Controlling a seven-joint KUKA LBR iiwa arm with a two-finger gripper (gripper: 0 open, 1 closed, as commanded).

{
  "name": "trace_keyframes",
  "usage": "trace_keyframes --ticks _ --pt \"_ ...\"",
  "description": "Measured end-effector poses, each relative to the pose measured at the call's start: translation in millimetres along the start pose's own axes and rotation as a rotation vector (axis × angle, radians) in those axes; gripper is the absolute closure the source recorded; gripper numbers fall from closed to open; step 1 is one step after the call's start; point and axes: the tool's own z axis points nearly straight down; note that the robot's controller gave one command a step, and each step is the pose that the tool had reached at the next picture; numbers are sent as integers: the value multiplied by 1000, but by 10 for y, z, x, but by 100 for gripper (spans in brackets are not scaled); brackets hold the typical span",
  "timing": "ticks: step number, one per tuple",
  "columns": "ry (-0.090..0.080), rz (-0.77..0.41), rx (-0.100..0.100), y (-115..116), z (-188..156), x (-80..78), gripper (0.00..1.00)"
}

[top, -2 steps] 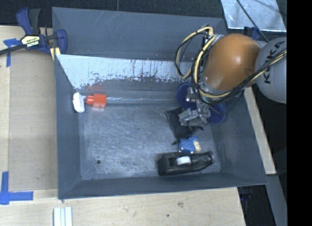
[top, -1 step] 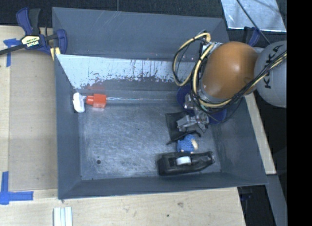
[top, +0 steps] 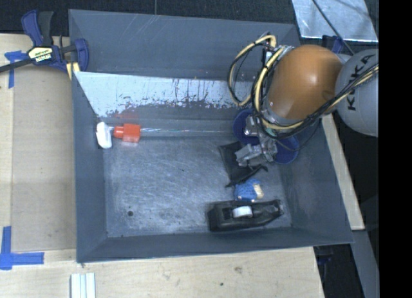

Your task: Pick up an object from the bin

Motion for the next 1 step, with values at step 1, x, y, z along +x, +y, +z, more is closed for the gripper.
trace_keyframes --ticks 1 --pt "-1 7 0 -37 2 10 100"
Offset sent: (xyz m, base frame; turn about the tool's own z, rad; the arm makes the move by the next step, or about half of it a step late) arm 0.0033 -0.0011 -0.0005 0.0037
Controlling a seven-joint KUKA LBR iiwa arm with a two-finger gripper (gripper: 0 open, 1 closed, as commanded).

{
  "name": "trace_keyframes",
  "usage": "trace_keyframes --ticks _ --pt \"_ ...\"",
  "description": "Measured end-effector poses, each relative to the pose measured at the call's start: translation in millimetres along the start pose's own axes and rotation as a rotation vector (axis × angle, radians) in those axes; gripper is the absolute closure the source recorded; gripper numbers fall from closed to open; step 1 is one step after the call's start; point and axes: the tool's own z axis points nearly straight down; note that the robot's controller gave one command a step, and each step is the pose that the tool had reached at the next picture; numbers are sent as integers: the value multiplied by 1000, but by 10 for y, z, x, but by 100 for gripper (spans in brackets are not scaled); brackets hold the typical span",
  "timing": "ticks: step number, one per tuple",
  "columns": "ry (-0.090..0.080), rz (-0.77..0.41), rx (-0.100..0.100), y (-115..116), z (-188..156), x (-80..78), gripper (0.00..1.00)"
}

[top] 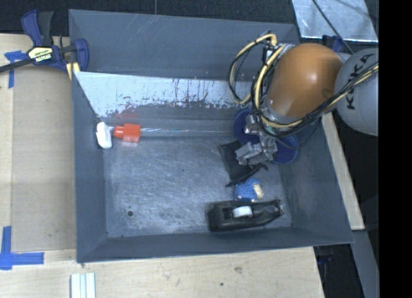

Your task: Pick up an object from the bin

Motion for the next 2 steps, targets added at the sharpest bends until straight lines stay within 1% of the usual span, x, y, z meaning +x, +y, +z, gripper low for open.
trace_keyframes --ticks 1,2 --pt "2 281 1 80 -7 -64 100" --pt "1 281 0 83 -1 -63 0"
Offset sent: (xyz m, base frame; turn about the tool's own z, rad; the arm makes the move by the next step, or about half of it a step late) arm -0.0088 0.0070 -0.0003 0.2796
